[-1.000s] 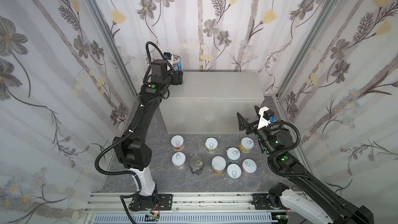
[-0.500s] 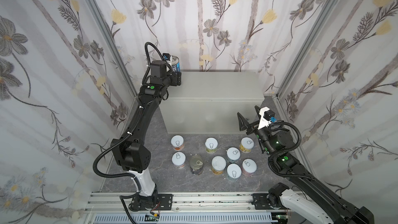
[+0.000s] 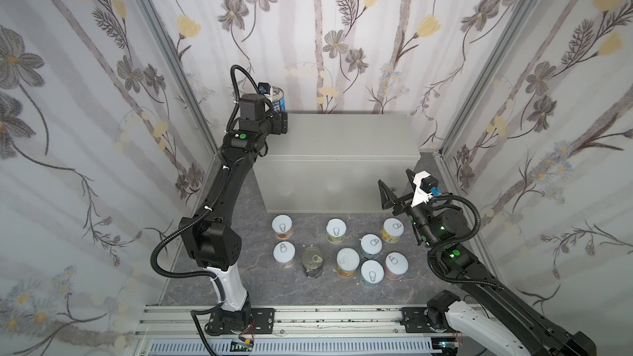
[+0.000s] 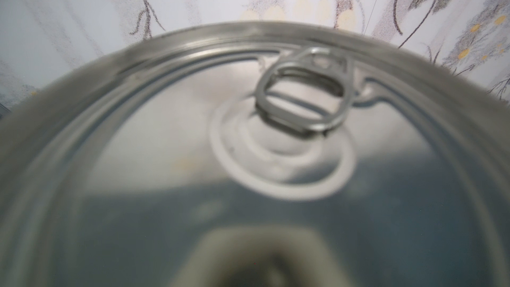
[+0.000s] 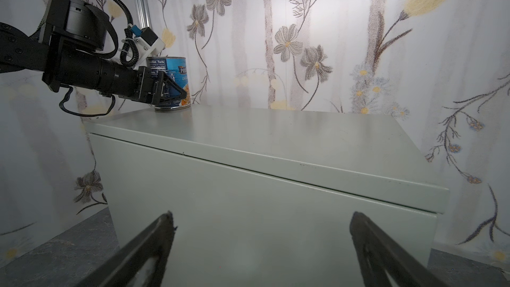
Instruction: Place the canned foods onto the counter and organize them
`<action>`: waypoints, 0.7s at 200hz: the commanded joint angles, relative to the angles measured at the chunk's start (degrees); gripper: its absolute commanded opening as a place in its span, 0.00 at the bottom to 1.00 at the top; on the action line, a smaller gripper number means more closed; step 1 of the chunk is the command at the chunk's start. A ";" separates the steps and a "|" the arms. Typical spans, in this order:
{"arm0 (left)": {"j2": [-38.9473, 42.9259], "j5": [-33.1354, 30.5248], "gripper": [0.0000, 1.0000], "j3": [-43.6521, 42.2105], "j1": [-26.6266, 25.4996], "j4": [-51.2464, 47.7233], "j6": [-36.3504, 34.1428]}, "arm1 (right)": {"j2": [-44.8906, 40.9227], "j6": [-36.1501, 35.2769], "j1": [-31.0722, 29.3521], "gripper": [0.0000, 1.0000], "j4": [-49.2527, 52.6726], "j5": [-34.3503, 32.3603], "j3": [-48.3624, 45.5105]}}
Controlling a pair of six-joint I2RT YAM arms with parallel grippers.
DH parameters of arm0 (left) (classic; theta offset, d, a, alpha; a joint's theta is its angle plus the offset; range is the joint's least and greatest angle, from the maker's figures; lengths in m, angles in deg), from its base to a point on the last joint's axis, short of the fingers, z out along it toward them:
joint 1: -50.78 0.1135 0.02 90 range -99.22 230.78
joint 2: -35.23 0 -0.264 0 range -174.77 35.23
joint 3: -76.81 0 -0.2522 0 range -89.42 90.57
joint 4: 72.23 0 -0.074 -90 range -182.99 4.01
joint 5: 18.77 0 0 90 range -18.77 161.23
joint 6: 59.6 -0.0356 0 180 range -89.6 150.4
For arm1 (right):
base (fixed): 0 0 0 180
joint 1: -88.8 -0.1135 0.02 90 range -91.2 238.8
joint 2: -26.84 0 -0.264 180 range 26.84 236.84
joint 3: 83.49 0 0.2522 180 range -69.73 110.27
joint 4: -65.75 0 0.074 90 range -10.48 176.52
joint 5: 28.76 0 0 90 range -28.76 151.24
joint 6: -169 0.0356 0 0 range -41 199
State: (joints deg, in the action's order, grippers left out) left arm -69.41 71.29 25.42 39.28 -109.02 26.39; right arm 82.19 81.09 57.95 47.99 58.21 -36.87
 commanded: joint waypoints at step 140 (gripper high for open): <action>5.01 1.52 1.00 -0.01 0.17 -4.97 2.34 | 0.27 -0.59 -0.01 1.00 -0.83 -0.14 0.03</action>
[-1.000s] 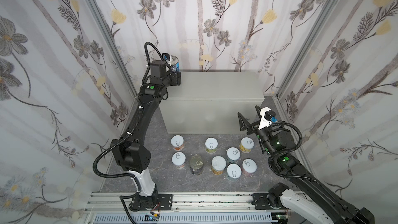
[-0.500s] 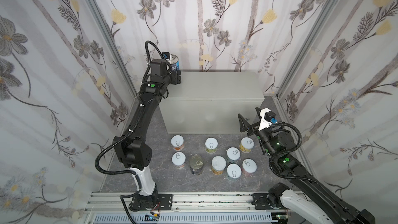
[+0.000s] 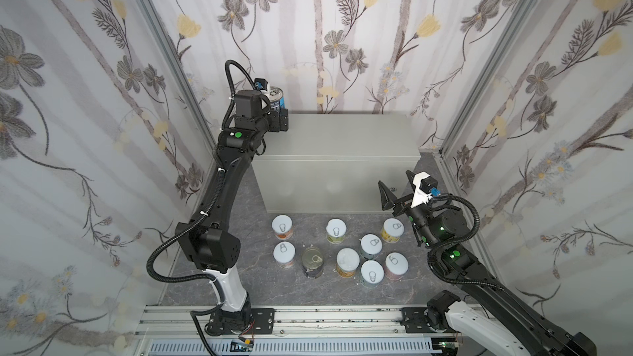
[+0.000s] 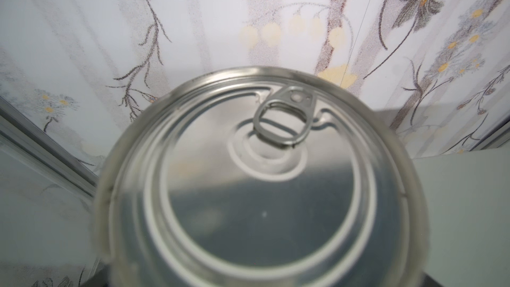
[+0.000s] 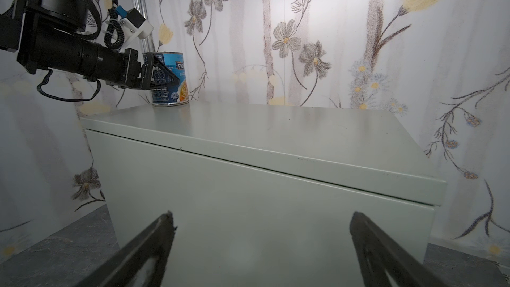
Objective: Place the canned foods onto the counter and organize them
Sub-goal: 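Open the left gripper, release the can, and lower it toward the table cans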
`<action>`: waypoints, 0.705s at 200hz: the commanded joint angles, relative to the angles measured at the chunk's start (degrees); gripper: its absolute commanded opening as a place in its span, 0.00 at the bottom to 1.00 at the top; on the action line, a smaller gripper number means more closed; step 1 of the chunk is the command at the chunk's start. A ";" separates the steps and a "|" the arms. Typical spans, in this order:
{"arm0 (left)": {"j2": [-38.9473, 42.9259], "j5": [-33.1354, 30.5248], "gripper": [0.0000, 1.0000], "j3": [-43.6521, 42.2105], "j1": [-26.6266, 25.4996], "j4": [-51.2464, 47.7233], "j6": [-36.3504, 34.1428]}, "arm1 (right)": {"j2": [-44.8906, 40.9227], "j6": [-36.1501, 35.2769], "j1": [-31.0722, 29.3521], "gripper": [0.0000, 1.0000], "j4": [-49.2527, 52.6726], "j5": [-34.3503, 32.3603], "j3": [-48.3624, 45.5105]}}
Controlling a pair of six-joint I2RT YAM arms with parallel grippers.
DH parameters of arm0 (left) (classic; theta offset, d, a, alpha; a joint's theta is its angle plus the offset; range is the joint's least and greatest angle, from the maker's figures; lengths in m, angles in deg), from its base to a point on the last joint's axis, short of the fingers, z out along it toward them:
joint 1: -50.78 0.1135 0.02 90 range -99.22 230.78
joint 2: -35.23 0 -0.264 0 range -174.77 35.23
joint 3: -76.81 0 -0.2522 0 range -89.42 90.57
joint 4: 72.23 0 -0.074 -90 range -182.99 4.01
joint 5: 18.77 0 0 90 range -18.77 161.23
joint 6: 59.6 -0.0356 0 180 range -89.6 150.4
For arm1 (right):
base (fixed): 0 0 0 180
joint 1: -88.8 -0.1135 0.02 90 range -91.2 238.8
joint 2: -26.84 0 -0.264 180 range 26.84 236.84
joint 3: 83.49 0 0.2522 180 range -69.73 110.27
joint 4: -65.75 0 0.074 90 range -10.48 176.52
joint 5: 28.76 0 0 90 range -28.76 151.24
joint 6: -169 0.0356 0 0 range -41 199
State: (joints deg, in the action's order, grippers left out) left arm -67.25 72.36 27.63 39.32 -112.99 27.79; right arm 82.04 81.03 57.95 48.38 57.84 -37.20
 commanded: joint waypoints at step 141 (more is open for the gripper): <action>32.94 -8.10 1.00 -32.40 -9.92 0.37 11.86 | 7.33 0.88 -3.52 1.00 0.54 16.83 3.94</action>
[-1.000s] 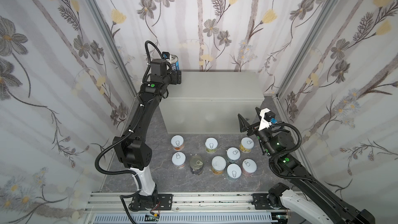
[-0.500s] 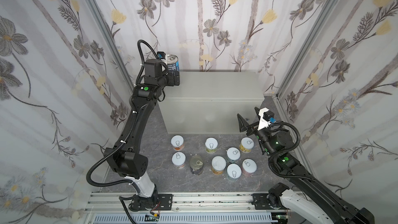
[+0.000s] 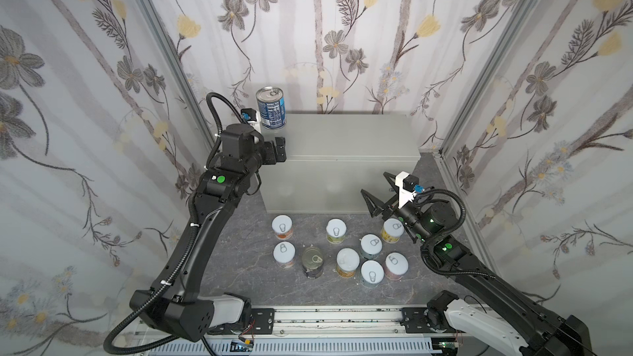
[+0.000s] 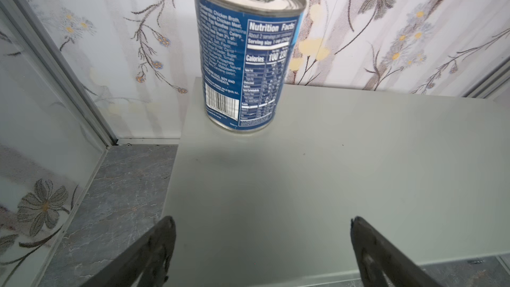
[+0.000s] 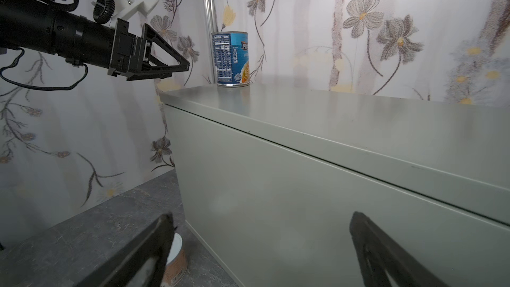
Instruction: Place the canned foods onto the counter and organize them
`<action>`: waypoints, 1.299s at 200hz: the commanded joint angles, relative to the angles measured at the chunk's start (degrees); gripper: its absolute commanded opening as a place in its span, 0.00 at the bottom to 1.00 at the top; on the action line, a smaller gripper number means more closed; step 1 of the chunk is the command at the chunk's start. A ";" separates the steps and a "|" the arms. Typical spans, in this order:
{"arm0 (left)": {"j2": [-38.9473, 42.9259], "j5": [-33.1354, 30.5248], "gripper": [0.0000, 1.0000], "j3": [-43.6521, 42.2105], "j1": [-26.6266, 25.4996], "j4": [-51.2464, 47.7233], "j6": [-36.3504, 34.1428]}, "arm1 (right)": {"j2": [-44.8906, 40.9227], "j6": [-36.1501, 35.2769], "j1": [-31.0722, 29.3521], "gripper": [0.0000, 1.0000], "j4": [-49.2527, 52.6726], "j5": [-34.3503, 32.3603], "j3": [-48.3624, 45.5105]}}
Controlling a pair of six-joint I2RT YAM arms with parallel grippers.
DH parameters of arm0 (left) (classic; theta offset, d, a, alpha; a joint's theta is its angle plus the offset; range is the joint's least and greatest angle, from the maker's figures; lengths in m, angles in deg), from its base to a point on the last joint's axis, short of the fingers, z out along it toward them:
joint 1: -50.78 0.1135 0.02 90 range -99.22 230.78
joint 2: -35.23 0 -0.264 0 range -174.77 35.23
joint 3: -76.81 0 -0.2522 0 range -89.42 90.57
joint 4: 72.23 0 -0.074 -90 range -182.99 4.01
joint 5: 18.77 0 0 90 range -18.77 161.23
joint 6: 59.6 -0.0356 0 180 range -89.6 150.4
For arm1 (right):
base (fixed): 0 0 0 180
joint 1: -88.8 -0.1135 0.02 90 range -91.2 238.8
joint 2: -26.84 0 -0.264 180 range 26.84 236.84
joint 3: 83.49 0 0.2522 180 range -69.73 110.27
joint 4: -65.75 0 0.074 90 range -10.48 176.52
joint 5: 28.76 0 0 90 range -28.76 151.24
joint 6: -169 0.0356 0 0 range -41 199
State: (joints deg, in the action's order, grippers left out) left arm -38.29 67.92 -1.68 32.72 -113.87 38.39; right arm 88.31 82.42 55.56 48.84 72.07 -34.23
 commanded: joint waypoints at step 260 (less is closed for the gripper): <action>35.02 -16.79 1.00 -54.39 -52.79 -2.20 25.79 | -8.04 10.28 -6.76 1.00 10.23 -13.32 -14.28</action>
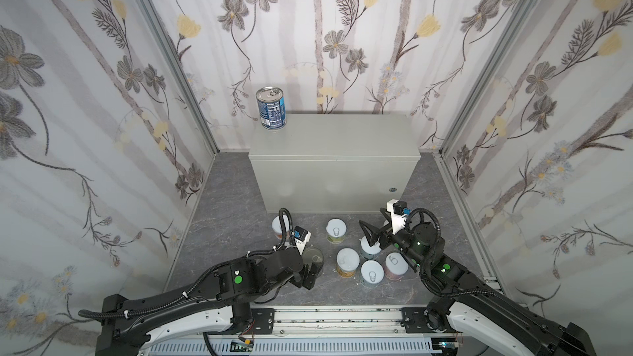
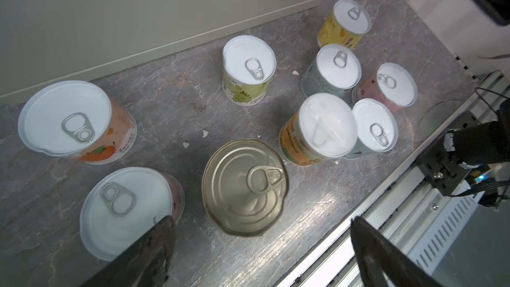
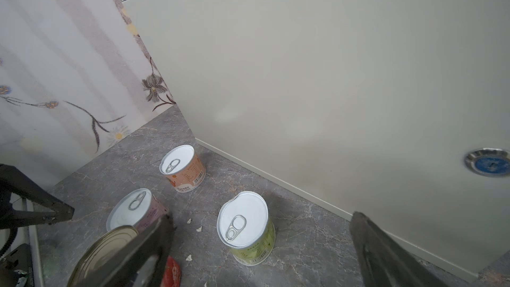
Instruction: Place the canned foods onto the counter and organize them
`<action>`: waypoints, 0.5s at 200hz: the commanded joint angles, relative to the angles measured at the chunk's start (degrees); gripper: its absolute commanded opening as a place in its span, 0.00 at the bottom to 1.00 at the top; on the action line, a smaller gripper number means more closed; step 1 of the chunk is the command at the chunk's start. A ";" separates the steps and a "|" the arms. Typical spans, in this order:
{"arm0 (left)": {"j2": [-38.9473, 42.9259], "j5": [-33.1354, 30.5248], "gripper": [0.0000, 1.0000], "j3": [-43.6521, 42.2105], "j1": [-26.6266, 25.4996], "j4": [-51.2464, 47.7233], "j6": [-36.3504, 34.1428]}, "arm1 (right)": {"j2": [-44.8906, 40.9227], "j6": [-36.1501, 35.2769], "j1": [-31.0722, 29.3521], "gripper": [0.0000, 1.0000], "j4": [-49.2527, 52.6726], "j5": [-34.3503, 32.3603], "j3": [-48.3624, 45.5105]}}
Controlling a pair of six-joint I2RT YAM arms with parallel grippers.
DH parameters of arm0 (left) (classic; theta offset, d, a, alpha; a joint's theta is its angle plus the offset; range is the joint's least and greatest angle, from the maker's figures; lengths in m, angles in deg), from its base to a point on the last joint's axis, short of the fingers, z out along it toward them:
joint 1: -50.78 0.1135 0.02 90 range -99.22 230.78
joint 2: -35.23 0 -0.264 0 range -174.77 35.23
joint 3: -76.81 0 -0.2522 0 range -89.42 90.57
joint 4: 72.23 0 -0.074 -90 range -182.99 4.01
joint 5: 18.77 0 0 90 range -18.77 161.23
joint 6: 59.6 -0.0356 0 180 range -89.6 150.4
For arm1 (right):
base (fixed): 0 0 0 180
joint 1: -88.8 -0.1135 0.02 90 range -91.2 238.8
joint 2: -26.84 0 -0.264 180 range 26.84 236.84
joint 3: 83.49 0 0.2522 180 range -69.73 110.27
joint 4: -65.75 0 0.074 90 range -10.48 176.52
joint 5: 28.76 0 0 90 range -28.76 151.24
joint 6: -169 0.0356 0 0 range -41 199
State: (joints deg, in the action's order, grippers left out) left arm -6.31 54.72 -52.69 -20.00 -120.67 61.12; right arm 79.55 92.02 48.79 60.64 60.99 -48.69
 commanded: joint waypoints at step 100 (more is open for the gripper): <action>6.34 -1.33 1.00 -14.25 -0.19 12.29 0.04 | 1.79 1.13 -0.18 1.00 -1.38 -4.09 0.42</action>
State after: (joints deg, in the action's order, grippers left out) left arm 0.47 56.62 -65.66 -20.13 -112.67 61.84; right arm 81.45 92.87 48.77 60.84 57.84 -48.43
